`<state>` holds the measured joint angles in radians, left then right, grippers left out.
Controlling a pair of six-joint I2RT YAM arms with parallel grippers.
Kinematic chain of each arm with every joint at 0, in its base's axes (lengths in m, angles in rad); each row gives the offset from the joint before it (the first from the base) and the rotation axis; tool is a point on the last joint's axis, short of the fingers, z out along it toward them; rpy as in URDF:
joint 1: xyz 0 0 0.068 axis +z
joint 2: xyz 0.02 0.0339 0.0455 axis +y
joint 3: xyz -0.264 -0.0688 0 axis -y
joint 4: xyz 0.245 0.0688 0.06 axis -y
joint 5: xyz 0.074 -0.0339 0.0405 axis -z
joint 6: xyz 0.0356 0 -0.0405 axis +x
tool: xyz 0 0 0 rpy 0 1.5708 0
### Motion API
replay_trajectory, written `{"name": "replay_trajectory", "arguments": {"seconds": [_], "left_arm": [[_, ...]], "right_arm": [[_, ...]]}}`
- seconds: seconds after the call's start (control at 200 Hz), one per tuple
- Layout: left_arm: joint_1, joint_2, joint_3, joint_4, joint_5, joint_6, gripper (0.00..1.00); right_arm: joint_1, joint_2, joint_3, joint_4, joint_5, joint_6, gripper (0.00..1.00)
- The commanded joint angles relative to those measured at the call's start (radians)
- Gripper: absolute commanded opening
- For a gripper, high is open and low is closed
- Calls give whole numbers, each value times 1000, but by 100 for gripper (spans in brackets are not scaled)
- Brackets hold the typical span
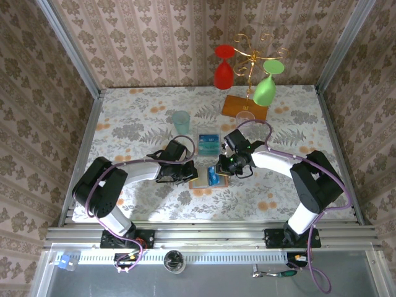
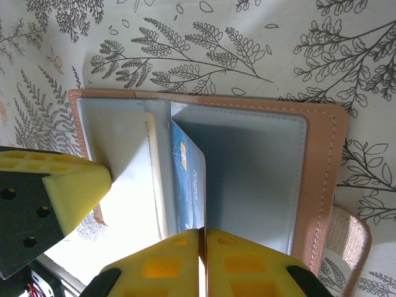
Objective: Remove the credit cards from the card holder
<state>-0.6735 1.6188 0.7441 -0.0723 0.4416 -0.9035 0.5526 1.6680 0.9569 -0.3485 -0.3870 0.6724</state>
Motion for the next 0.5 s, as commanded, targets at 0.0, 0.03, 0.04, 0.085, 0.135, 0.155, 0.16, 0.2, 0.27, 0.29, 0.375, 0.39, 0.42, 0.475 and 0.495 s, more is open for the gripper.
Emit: {"name": "replay_trajectory", "arguments": {"seconds": [0.0, 0.03, 0.04, 0.085, 0.135, 0.155, 0.16, 0.2, 0.27, 0.29, 0.375, 0.39, 0.42, 0.475, 0.495], "left_arm": [[3, -19, -16, -21, -1, 15, 0], [3, -17, -17, -21, -1, 15, 0], [4, -17, -17, -22, -2, 16, 0], [3, -16, -17, -19, -1, 15, 0], [3, -16, -17, -18, -1, 15, 0], [3, -16, -17, -17, -1, 15, 0], [3, -16, -17, -17, 0, 15, 0], [3, -16, -17, -15, 0, 14, 0], [3, -13, -15, -13, 1, 14, 0], [3, -13, -15, -12, 2, 14, 0], [4, -12, -14, -12, 3, 15, 0], [4, -11, -14, -12, 3, 14, 0], [5, -10, -14, -12, 4, 15, 0], [5, -11, -14, -11, 4, 15, 0], [5, -11, -14, -11, 4, 15, 0]], "right_arm": [[7, -7, 35, -32, 23, -5, 10], [10, -5, 37, -32, 21, -1, 10], [11, -4, 37, -30, 22, 0, 10], [16, -1, 39, -25, 20, 6, 10], [23, 2, 43, -20, 19, 13, 11], [25, 4, 45, -17, 19, 16, 11], [26, 5, 45, -18, 19, 17, 11], [32, 8, 49, -16, 19, 21, 12], [42, 14, 56, -18, 18, 27, 15], [46, 16, 57, -18, 17, 29, 15], [53, 15, 54, -24, 21, 33, 16], [55, 14, 54, -24, 21, 35, 16], [56, 9, 49, -22, 24, 38, 16], [59, 3, 39, -19, 26, 43, 16], [59, 0, 34, -18, 28, 45, 16]]}}
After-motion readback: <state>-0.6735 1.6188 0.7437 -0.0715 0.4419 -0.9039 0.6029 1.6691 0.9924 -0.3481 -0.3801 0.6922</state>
